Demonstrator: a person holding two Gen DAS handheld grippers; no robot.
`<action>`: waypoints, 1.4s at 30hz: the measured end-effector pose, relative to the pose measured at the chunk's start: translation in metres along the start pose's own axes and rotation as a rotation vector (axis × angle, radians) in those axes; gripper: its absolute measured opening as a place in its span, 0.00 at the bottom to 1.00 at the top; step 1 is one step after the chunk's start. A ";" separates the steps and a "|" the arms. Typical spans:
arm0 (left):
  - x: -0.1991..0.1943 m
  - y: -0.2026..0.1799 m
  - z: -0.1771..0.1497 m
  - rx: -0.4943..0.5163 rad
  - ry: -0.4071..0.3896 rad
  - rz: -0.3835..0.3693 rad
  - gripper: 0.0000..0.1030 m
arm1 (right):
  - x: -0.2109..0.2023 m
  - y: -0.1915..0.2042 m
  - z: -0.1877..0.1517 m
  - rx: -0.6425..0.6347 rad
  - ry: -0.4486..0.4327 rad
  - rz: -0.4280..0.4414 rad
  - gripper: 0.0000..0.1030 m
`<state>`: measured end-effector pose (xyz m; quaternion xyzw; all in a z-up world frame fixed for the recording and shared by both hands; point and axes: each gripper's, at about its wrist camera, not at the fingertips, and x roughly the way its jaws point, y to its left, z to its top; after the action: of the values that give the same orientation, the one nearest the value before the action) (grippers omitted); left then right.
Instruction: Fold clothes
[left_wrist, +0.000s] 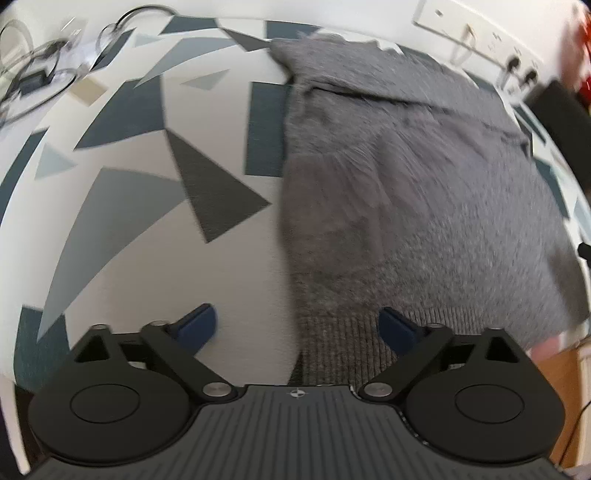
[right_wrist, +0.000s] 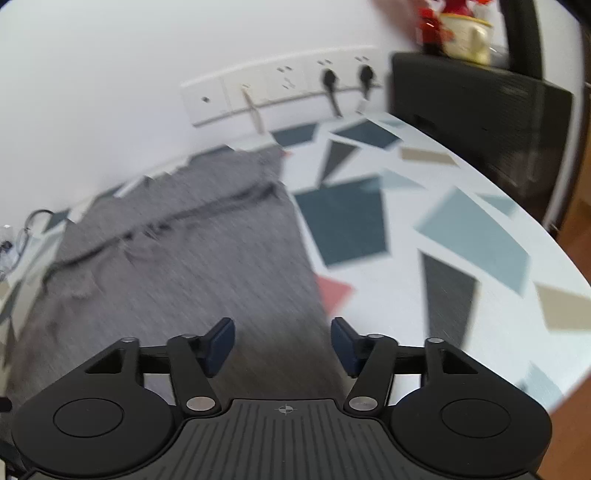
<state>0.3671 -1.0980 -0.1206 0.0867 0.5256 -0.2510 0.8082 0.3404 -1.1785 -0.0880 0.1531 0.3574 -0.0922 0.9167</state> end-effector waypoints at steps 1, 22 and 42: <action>0.001 -0.005 -0.001 0.023 0.000 0.012 0.97 | -0.002 -0.004 -0.005 0.001 0.003 -0.011 0.60; 0.006 -0.028 -0.009 0.066 -0.049 0.086 1.00 | 0.006 0.005 -0.038 -0.102 0.042 -0.117 0.99; -0.007 -0.043 -0.006 0.146 -0.021 -0.014 0.26 | 0.001 0.003 -0.024 -0.056 0.107 0.043 0.13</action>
<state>0.3382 -1.1307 -0.1121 0.1393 0.4980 -0.2953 0.8033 0.3266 -1.1670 -0.1049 0.1399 0.4051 -0.0540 0.9019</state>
